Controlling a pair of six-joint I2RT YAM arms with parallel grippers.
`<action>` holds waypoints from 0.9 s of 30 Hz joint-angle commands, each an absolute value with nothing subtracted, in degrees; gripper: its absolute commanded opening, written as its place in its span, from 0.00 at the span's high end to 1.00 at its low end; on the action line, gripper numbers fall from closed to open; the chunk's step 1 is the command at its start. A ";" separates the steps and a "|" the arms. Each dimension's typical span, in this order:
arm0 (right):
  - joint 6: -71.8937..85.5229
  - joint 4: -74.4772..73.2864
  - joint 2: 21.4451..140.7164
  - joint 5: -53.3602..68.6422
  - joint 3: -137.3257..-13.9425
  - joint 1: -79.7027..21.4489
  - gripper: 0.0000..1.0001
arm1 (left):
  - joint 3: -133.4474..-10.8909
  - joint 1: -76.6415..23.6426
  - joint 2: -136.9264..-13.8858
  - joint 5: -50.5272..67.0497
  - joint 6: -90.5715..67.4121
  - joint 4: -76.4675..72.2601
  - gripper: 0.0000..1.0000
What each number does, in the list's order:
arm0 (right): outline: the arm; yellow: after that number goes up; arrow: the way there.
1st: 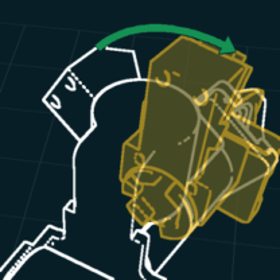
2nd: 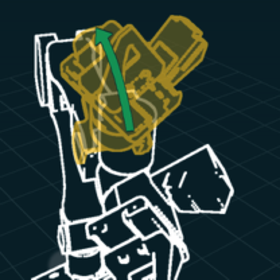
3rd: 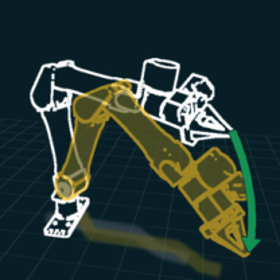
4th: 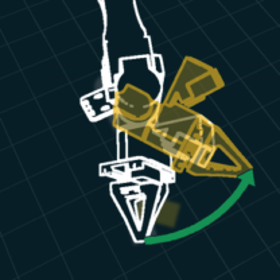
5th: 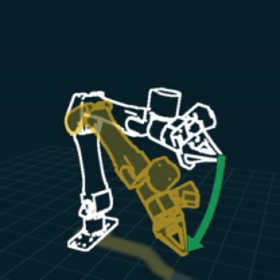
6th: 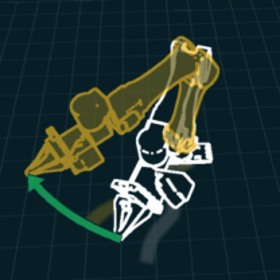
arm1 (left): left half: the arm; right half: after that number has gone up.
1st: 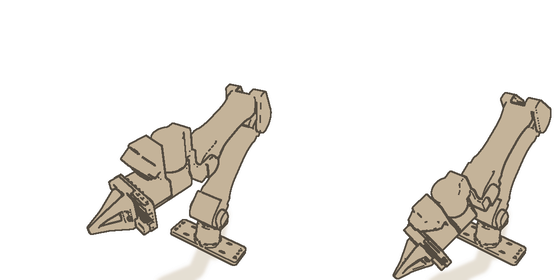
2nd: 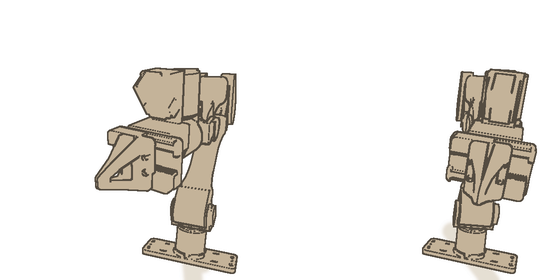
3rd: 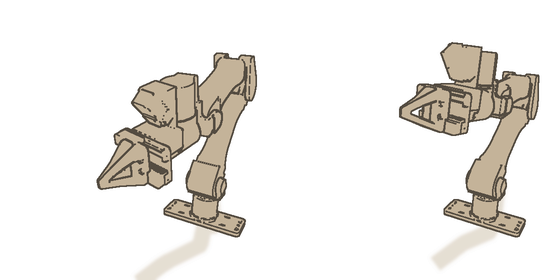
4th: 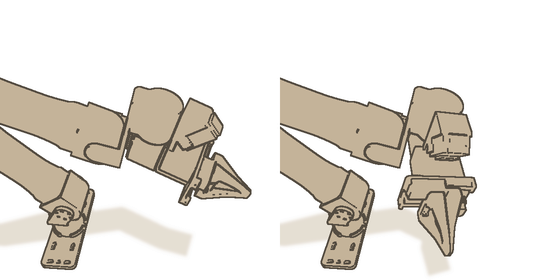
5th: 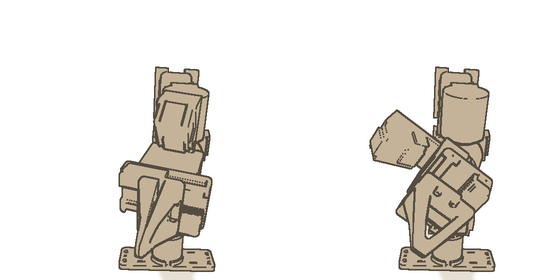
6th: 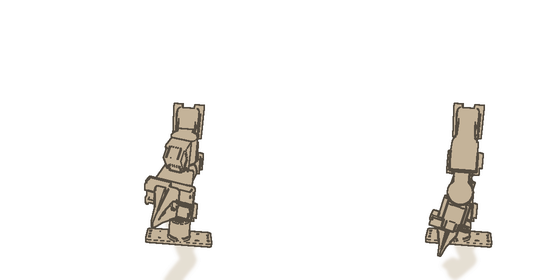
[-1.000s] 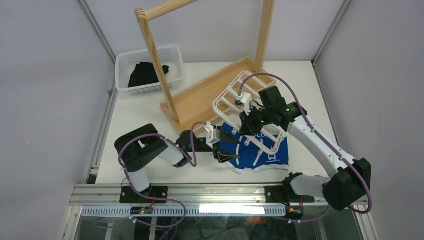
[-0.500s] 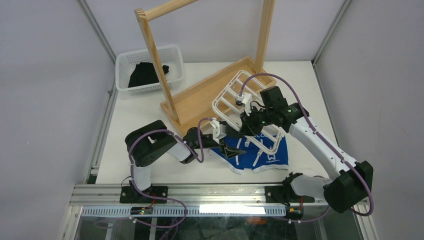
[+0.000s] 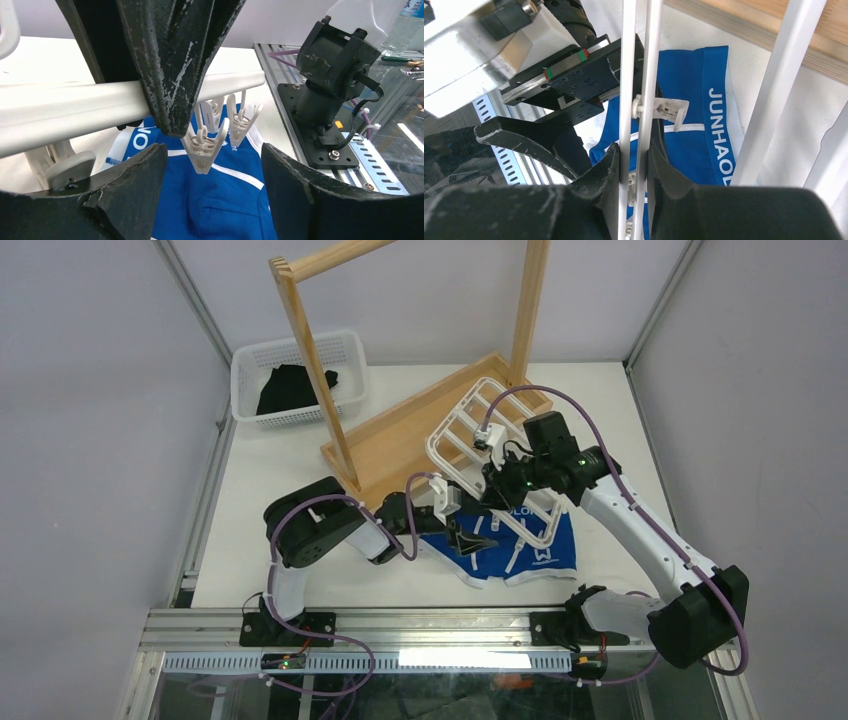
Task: Clip the underwear to the hanger
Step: Open the clamp at the hanger.
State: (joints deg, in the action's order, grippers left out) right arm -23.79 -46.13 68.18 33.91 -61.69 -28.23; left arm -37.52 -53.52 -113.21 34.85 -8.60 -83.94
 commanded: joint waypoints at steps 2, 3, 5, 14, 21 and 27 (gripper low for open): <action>-26.54 -41.55 65.39 39.90 -63.90 -29.08 1.00 | -40.47 -52.95 -113.69 31.83 -9.23 -93.73 0.28; -26.48 -41.51 65.35 39.98 -63.85 -29.06 1.00 | -40.53 -52.93 -113.85 31.08 -9.08 -94.04 0.28; -26.54 -41.68 65.35 40.14 -63.99 -29.02 1.00 | -40.75 -52.91 -114.15 29.95 -8.95 -94.65 0.27; -26.72 -42.68 65.09 40.94 -63.89 -29.17 1.00 | -40.53 -52.87 -114.30 25.97 -8.53 -97.32 0.26; -26.89 -42.96 65.30 40.96 -63.81 -29.14 1.00 | -42.18 -52.78 -114.54 37.26 -11.24 -98.60 0.27; -26.89 -43.07 65.53 41.04 -63.72 -29.14 1.00 | -42.60 -52.65 -115.03 37.55 -12.83 -99.44 0.29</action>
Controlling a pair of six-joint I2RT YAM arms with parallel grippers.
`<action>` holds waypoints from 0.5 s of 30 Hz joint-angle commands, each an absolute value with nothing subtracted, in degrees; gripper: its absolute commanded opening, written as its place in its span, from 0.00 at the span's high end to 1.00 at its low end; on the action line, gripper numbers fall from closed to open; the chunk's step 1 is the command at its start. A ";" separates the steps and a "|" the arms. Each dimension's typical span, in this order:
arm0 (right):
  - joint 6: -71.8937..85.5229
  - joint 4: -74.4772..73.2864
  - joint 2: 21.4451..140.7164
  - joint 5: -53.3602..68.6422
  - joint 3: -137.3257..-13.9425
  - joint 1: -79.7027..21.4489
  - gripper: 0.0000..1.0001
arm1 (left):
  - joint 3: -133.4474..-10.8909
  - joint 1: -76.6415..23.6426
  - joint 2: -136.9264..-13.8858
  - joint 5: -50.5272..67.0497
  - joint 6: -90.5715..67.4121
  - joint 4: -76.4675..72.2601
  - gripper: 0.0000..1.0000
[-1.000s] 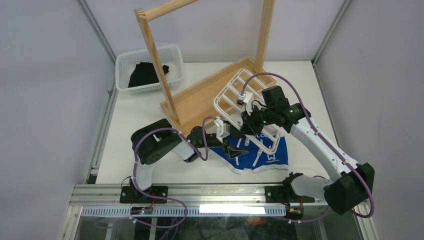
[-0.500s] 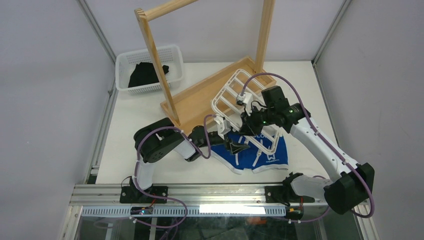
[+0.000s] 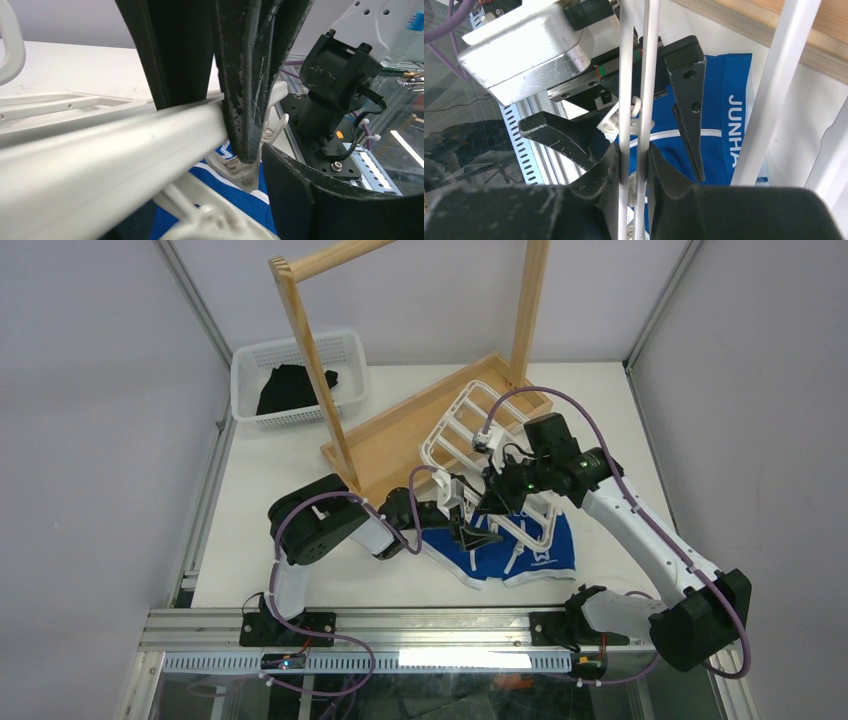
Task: Clip the underwear to the hanger
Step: Open the clamp at the hanger.
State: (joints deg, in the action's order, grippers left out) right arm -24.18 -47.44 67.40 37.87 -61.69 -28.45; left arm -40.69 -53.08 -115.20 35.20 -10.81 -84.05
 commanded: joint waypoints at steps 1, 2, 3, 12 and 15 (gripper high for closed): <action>-26.89 -43.09 65.53 41.04 -63.72 -29.10 1.00 | -42.55 -52.65 -114.95 36.38 -12.83 -99.49 0.29; -26.83 -43.10 65.54 40.97 -63.72 -29.13 1.00 | -42.41 -52.58 -114.85 35.41 -12.82 -99.49 0.30; -26.86 -42.99 65.53 40.89 -63.72 -29.11 1.00 | -42.07 -52.50 -114.75 34.39 -12.85 -99.45 0.31; -26.55 -42.55 65.78 40.43 -63.73 -29.11 1.00 | -40.61 -52.54 -113.49 31.81 -14.03 -99.43 0.38; -26.38 -42.31 65.89 40.34 -63.65 -29.15 1.00 | -39.94 -52.50 -113.17 31.39 -14.42 -99.46 0.39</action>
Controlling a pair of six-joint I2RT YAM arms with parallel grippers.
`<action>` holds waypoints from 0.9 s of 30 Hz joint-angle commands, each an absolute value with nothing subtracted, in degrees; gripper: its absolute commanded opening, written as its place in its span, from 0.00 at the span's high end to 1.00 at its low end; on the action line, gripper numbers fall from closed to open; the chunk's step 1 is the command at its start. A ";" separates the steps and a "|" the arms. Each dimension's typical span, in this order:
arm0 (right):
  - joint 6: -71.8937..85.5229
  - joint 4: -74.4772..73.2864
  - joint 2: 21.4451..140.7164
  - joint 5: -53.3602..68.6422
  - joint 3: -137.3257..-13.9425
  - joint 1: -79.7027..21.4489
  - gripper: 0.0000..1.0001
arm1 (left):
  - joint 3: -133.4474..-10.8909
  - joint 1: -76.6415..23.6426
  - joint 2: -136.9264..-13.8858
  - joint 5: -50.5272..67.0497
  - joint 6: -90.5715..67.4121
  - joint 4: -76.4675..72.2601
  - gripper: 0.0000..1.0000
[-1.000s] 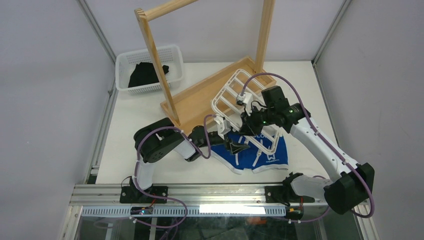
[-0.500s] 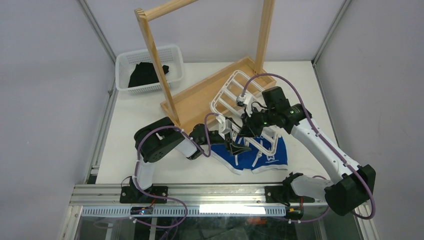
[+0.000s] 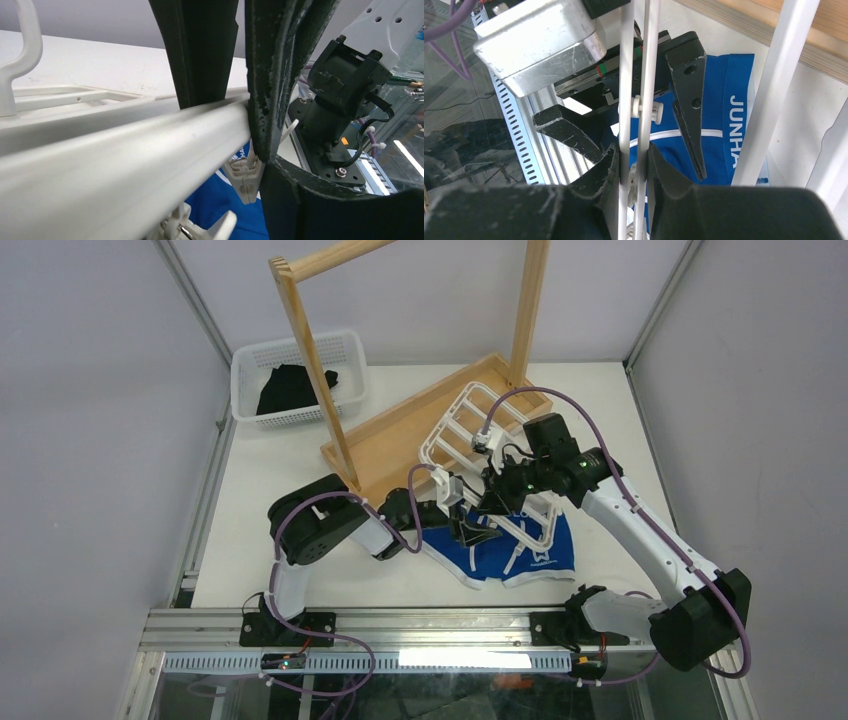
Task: Clip the underwear to the hanger
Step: Open the clamp at the hanger.
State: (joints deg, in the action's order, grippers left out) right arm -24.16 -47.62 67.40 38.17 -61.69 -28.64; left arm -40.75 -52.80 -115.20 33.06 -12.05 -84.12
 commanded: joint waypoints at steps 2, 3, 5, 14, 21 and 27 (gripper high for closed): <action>-26.37 -42.32 65.95 40.25 -63.63 -29.11 1.00 | -39.54 -52.47 -112.84 31.25 -14.68 -99.48 0.39; -26.37 -42.32 65.94 40.18 -63.68 -29.15 1.00 | -39.31 -52.52 -112.66 31.20 -14.86 -99.47 0.37; -26.32 -42.41 66.08 40.08 -63.63 -29.10 1.00 | -38.93 -52.49 -112.15 30.85 -15.30 -99.42 0.34; -26.10 -42.12 65.83 39.90 -63.29 -29.12 1.00 | -38.01 -52.52 -110.60 29.22 -17.65 -99.44 0.37; -26.02 -42.01 66.01 40.08 -63.28 -29.19 1.00 | -38.41 -52.48 -109.89 30.64 -18.10 -99.43 0.36; -25.93 -41.96 66.15 40.08 -63.06 -29.20 1.00 | -38.65 -52.50 -110.08 30.49 -18.36 -99.47 0.39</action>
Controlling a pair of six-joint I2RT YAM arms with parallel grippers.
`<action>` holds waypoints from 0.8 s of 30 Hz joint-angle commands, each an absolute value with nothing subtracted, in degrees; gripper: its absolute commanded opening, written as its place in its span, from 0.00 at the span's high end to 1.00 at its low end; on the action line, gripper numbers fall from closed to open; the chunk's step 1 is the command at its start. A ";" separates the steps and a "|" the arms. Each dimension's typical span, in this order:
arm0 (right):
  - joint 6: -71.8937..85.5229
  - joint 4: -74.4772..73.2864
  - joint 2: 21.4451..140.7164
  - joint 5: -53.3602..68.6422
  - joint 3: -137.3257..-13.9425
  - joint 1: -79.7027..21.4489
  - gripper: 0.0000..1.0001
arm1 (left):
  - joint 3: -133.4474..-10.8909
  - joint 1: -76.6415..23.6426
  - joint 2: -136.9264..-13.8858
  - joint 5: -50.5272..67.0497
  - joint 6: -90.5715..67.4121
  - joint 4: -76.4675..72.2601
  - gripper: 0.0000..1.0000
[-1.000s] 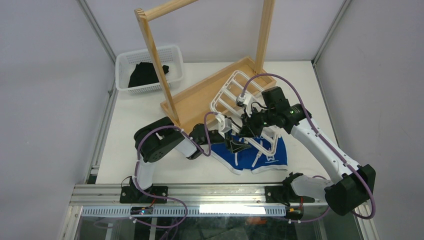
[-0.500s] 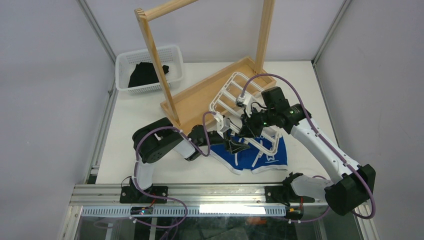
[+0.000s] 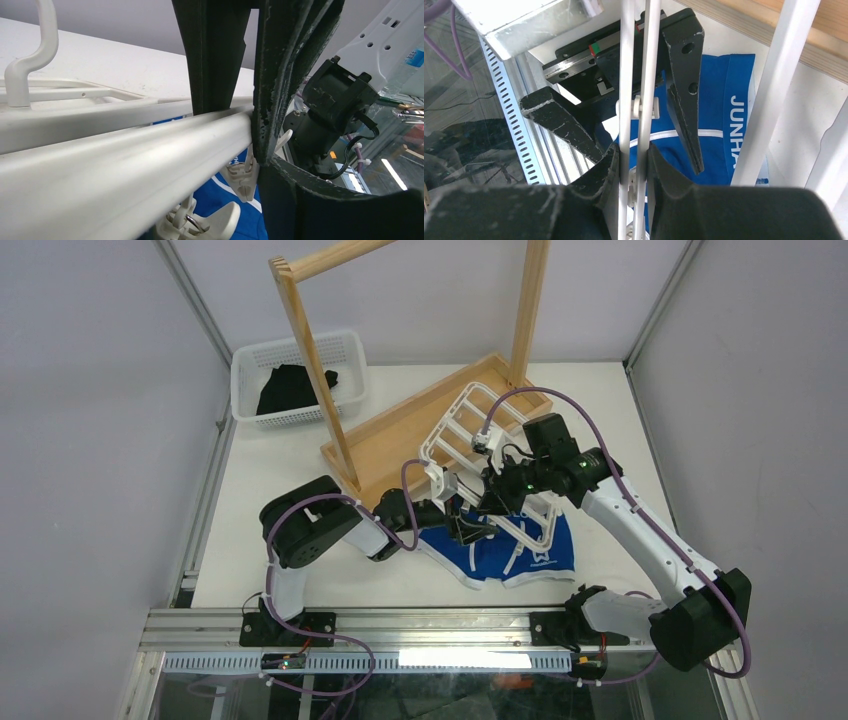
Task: Clip the underwear to the hanger
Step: Open the clamp at the hanger.
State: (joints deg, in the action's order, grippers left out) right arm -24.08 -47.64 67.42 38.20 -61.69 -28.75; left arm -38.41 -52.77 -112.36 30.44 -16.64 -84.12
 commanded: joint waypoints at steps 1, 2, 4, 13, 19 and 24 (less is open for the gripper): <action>-25.88 -41.95 66.02 40.08 -63.01 -29.23 1.00 | -38.78 -52.54 -110.12 30.54 -18.58 -99.49 0.42; -25.92 -41.93 66.07 40.08 -62.94 -29.23 1.00 | -38.88 -52.51 -110.20 30.58 -18.70 -99.46 0.43; -25.93 -41.85 66.11 40.01 -62.96 -29.23 1.00 | -39.01 -52.47 -110.30 30.78 -18.82 -99.49 0.46; -25.93 -41.75 66.05 39.90 -62.60 -29.18 1.00 | -39.14 -52.48 -110.65 31.38 -19.82 -99.43 0.77; -25.84 -41.77 65.80 39.90 -62.40 -29.22 1.00 | -39.17 -52.41 -110.48 31.03 -20.56 -99.47 0.89; -25.84 -41.76 65.71 39.98 -62.40 -29.18 1.00 | -39.63 -52.30 -110.18 31.70 -20.89 -99.44 0.62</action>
